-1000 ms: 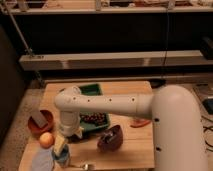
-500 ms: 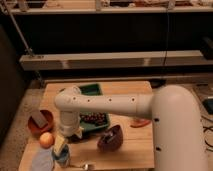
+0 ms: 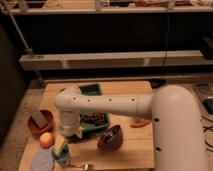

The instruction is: Stack cups into tray

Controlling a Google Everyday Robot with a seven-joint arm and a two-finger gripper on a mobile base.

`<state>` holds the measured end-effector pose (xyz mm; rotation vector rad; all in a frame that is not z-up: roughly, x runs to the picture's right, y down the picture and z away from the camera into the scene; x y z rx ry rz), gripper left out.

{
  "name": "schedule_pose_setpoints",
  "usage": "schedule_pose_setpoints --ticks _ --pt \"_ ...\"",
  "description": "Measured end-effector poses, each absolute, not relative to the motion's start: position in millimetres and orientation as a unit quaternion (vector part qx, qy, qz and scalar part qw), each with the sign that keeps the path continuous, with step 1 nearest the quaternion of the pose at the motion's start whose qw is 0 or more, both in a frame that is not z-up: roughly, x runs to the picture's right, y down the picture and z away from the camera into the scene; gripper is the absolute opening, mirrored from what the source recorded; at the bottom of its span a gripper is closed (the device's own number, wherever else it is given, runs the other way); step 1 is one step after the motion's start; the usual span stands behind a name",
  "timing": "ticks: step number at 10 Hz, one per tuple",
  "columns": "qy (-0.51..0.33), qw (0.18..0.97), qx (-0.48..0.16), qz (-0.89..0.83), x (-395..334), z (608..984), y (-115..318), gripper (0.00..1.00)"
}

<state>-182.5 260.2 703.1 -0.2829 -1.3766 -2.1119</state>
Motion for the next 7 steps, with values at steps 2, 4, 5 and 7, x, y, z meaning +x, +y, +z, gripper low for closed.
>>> schedule_pose_setpoints --ticks 2,4,5,7 --pt "-0.518 0.298 -0.107 -0.795 -182.4 703.1 260.1 0.68" --pt "-0.518 0.298 -0.107 -0.795 -182.3 703.1 260.1 0.48" --pt "-0.518 0.298 -0.107 -0.795 -182.3 703.1 260.1 0.40" --pt "-0.518 0.298 -0.107 -0.795 -182.4 703.1 260.1 0.37"
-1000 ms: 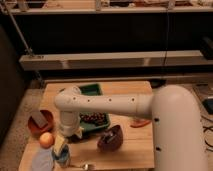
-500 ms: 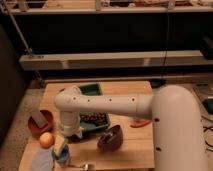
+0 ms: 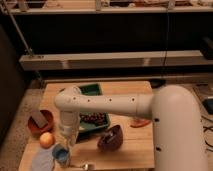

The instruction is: Stack cups into tray

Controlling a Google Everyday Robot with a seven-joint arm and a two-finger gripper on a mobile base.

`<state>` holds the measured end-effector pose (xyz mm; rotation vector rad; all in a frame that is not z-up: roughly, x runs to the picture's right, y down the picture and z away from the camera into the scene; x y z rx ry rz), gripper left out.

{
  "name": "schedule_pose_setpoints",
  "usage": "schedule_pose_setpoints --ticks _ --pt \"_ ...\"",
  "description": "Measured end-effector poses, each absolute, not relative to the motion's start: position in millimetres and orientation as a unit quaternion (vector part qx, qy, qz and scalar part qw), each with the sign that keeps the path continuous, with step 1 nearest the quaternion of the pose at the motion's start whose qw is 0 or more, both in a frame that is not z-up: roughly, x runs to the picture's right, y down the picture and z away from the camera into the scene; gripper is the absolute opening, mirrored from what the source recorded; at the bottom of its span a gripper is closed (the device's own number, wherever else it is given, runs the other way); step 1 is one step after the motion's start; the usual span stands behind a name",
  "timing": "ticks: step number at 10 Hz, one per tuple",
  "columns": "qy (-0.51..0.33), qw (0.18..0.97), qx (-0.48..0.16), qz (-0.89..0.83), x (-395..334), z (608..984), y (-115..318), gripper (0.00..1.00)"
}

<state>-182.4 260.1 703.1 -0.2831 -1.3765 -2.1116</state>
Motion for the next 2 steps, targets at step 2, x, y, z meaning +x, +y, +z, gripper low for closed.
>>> schedule_pose_setpoints --ticks 2 --pt "-0.518 0.298 -0.107 -0.795 -182.4 703.1 260.1 0.52"
